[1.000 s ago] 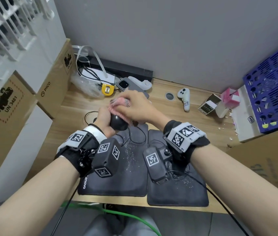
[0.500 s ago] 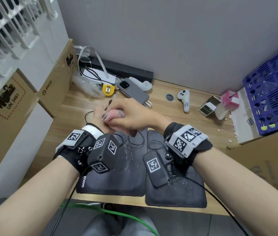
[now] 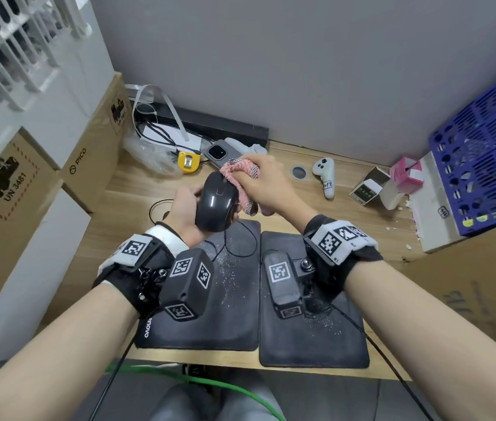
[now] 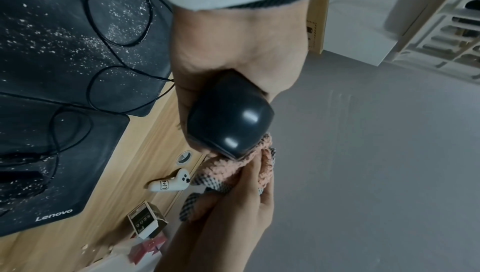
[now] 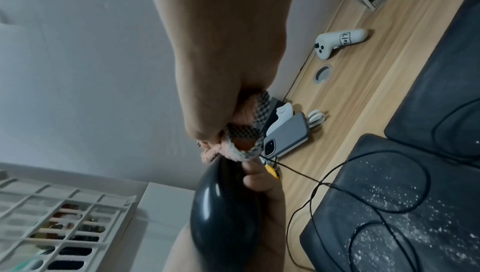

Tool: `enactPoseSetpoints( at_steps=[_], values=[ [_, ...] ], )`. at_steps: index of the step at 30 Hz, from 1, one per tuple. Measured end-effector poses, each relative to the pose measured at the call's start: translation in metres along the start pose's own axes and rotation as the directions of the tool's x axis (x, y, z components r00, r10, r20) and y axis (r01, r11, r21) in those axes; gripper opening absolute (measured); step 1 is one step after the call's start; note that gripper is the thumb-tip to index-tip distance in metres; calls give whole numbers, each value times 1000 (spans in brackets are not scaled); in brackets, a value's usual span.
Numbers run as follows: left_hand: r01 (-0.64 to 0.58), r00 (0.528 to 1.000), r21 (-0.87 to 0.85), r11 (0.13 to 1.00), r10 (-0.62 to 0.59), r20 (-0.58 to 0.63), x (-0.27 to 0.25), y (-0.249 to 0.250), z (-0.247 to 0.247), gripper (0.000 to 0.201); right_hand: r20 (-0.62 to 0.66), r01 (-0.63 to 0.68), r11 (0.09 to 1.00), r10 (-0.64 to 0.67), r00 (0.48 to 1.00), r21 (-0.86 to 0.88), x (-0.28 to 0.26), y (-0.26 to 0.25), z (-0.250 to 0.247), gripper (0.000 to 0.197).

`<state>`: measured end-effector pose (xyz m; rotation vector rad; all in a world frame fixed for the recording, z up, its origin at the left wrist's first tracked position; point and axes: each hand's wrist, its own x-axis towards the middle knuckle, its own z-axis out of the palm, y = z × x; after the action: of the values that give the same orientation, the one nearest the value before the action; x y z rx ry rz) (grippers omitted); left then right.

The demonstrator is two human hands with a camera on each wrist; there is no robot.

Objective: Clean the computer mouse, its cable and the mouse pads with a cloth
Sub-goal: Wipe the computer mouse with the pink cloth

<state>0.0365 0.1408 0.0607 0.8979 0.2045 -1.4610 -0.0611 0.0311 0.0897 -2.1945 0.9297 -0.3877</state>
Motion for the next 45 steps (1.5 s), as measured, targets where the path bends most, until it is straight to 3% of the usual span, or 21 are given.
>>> enactPoseSetpoints(
  at_steps=[2,6,11,15,18,22,25,27,30,32,36,39,45],
  values=[
    [-24,999,-18,1000,24,-22,2,0,2,38,28,-16,1000,15,999,27,-5,-4,2,16],
    [-84,995,-107,991,77,-66,10,2,-3,38,243,98,995,-92,966,-14,-18,-8,4,6],
    [-31,999,133,991,30,11,5,1,-7,34,115,-88,995,82,990,52,-5,5,-8,13],
    [-122,992,250,960,107,72,3,3,-2,31,-22,-94,995,93,995,-28,-5,8,1,18],
    [-158,987,279,947,148,55,6,4,-4,29,-39,-79,997,78,996,-27,-9,8,5,15],
    [-150,987,226,962,158,-18,11,4,-7,31,148,127,988,-113,983,-90,-23,-4,8,19],
    [-111,991,111,988,118,-61,10,1,-11,33,314,180,981,-150,937,-68,-24,-6,6,17],
    [-100,992,118,988,108,-66,8,-4,-12,35,256,118,991,-97,962,-67,-16,-1,4,12],
    [-95,994,130,987,101,-43,4,-10,-4,33,62,-23,1000,24,998,-16,-5,7,5,11],
    [-91,994,74,993,95,-61,6,-8,1,33,2,-29,1000,29,1000,10,-7,9,13,10],
    [-106,978,-119,987,82,-190,14,-3,-4,40,96,46,997,-52,994,62,-27,-1,25,12],
    [-122,960,-95,988,93,-264,20,-5,-11,37,162,90,993,-101,982,74,-40,-5,28,14],
    [-129,983,-110,986,112,-146,19,-11,-8,36,-25,-160,977,165,986,143,-24,5,28,15]
  ],
)
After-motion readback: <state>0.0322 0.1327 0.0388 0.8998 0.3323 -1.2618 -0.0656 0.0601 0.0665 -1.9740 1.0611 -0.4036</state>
